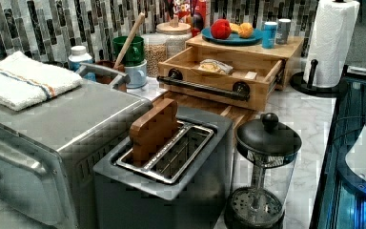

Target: Close the drawer.

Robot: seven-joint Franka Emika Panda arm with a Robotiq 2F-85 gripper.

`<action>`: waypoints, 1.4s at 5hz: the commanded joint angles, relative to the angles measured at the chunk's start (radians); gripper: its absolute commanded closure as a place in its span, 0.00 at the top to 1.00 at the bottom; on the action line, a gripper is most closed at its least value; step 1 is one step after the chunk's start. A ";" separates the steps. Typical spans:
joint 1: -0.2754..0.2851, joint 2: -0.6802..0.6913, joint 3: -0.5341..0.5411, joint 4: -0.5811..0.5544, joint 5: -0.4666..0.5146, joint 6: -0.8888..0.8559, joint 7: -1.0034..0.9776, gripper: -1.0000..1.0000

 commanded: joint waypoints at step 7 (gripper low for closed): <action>0.084 -0.177 0.097 -0.341 0.002 0.273 -0.515 1.00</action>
